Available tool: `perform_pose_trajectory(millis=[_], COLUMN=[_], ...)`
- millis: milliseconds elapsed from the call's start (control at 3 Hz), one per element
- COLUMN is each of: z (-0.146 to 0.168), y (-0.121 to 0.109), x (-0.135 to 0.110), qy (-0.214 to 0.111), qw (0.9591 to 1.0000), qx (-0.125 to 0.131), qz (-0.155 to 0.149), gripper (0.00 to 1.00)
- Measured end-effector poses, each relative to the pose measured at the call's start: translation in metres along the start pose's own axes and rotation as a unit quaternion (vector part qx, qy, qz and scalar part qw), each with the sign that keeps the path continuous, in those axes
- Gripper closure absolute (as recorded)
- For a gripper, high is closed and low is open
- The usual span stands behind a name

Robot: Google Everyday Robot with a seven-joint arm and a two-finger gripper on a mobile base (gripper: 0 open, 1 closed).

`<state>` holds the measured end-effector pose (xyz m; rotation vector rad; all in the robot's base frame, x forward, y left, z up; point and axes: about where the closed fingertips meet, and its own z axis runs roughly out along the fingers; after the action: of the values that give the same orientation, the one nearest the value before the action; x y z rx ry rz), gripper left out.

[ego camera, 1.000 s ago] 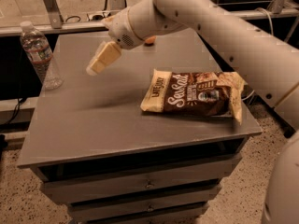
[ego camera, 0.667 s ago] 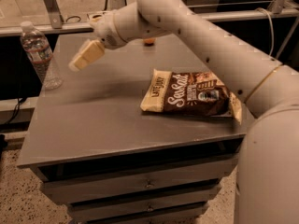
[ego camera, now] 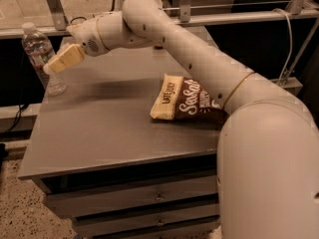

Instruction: Knock water bottle over

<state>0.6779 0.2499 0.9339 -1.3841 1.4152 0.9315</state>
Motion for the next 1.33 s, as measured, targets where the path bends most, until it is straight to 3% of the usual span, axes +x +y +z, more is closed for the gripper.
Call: perform_pose_trajectory(millis=[333,667,1333], z=[0.023,0.042,0.048], y=[0.006,0.012,0.016], x=[-0.005,-0.010,-0.001], qy=[-0.019,-0.033,-0.044], qw=[0.9997,0.9991,0.9976], qx=[-0.005,-0.012,-0.006], qz=[0.011,0.022,0.053], gripper=[0.00,0.17,0.63])
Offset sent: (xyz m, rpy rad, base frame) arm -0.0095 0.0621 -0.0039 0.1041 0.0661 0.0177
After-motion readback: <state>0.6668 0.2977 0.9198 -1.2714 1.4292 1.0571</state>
